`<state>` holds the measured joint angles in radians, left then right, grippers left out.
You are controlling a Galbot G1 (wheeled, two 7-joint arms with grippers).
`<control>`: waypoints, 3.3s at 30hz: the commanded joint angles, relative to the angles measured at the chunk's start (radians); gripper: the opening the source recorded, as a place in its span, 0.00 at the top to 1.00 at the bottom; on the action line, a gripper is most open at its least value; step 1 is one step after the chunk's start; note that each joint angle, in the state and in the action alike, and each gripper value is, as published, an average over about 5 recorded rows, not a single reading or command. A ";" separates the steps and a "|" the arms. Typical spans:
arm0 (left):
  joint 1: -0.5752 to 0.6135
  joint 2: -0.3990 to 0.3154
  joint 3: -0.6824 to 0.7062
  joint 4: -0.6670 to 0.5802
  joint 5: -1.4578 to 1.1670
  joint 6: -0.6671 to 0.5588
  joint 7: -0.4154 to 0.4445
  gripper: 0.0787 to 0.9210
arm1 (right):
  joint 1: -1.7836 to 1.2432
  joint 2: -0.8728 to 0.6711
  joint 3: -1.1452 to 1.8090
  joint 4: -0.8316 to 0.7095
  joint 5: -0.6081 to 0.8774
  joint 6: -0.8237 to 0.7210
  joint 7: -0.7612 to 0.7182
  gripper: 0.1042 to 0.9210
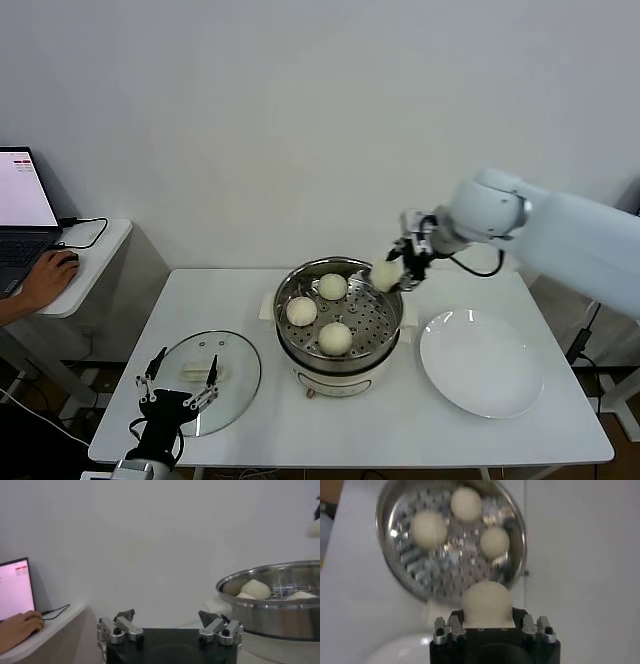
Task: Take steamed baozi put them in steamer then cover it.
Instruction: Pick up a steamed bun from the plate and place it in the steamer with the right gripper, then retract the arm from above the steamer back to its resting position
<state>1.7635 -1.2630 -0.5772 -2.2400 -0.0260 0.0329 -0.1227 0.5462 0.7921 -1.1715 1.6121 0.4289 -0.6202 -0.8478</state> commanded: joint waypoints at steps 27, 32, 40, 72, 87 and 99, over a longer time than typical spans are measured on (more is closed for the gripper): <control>-0.005 -0.001 -0.009 0.005 -0.008 0.000 0.001 0.12 | -0.152 0.073 0.087 -0.042 -0.021 -0.099 0.081 0.13; -0.009 -0.002 -0.007 0.008 -0.010 0.000 0.001 0.12 | -0.155 -0.074 0.162 0.108 0.016 -0.078 0.170 0.12; -0.015 0.000 -0.002 0.017 -0.008 -0.001 0.001 0.12 | -0.661 -0.336 0.546 0.299 0.097 0.172 0.685 0.12; -0.095 -0.024 -0.048 0.419 1.007 -0.224 -0.208 0.12 | -2.121 0.653 2.075 0.260 -0.289 0.905 0.651 0.12; -0.083 0.062 -0.101 0.527 1.389 -0.216 -0.241 0.12 | -2.109 0.670 2.123 0.164 -0.375 0.974 0.702 0.12; -0.237 0.107 -0.025 0.637 1.388 -0.231 -0.239 0.12 | -2.124 0.681 2.122 0.138 -0.341 0.970 0.699 0.12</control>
<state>1.6243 -1.1911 -0.6283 -1.6997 1.2683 -0.1842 -0.3515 -1.5599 1.4510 0.9247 1.7716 0.0875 0.3343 -0.1533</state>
